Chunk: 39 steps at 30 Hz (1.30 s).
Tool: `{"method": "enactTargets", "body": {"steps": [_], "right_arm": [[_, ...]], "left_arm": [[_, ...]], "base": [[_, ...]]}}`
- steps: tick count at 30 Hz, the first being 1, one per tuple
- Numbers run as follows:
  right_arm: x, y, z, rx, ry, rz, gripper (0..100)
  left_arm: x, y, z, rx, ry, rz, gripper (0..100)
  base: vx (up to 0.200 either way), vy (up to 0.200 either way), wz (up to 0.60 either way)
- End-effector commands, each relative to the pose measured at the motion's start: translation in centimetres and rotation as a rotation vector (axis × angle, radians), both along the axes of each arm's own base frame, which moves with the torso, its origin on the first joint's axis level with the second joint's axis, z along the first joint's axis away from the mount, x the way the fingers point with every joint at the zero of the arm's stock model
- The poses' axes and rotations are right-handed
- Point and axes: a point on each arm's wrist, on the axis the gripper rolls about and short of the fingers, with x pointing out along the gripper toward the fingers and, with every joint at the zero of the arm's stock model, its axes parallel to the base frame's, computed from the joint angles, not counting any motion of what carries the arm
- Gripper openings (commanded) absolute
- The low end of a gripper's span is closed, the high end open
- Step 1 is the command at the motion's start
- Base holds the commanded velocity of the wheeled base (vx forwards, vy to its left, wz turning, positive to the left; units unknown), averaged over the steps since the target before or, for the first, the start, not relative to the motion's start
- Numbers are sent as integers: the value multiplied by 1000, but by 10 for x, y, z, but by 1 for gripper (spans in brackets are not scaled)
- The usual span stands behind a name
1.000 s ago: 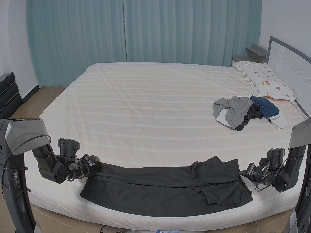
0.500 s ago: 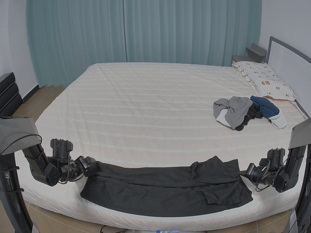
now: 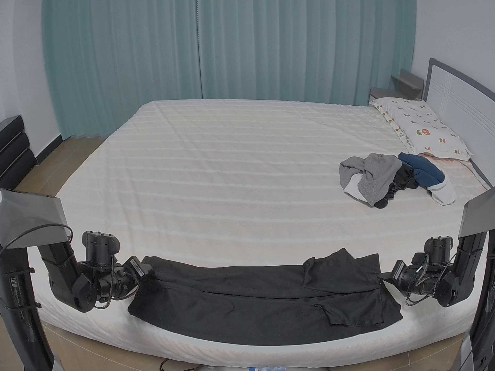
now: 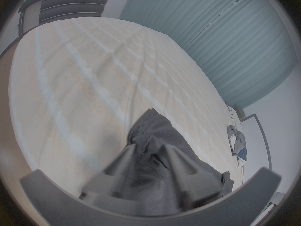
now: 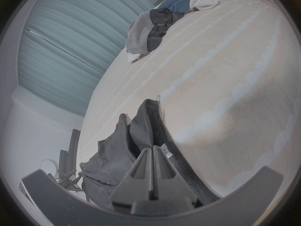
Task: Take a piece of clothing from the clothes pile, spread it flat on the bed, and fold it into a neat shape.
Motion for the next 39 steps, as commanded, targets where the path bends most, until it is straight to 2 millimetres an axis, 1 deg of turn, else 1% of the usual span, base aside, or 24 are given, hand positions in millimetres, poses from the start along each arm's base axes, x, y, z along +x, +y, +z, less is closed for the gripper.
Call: {"method": "enactTargets", "body": {"steps": [1, 5, 8, 9, 10, 13, 17, 19, 26, 27, 31, 32, 34, 36, 37, 38, 39], "right_arm": [[0, 0, 0, 0, -1, 1, 0], [1, 0, 3, 0, -13, -2, 0], [1, 0, 7, 2, -28, -2, 0], [2, -1, 9, 1, -37, -4, 0], [6, -3, 14, 18, -58, -30, 0], [8, -4, 20, 37, -77, -49, 0], [9, -5, 21, 42, -79, -55, 0], [9, -4, 19, 43, -72, -54, 0], [7, -4, 14, 44, -49, -53, 0], [7, -4, 13, 44, -44, -53, 100], [6, -1, 18, 39, -59, -51, 100], [6, -1, 23, 38, -75, -51, 100], [3, 0, 45, 35, -129, -51, 100], [3, 0, 45, 35, -129, -51, 100], [-4, 5, 63, 43, -139, -41, 100], [-7, 11, 70, 50, -130, -28, 100], [-7, 12, 71, 52, -127, -26, 100]], "left_arm": [[-2, -6, -7, 10, 21, -17, 0], [-5, -5, -5, 14, 18, -7, 0], [-2, -3, 2, 21, -26, 19, 0], [-1, -2, 5, 25, -48, 31, 0], [4, -4, 17, -3, -146, 83, 0], [2, -4, 24, -18, -184, 94, 0], [-1, -2, 34, -24, -214, 100, 0], [-2, -1, 36, -25, -220, 100, 0], [-4, -1, 35, -27, -214, 100, 0], [-4, -1, 35, -27, -214, 100, 0], [-4, -1, 34, -26, -211, 100, 0], [-4, -1, 34, -26, -211, 100, 0], [-5, -1, 35, -28, -212, 100, 0], [-5, -1, 35, -28, -212, 100, 0], [-5, -1, 36, -28, -215, 100, 0], [-5, -1, 36, -27, -215, 102, 0], [-5, -1, 36, -27, -215, 102, 0]], "base": [[0, 0, 0], [0, 0, 0], [0, 0, 0], [0, 0, 0], [0, 0, 0], [0, 0, 0], [0, 0, 0], [0, 0, 0], [0, 0, 0], [0, 0, 0], [0, 0, 0], [0, 0, 0], [0, 0, 0], [0, 0, 0], [0, 0, 0], [0, 0, 0], [0, 0, 0]]}}
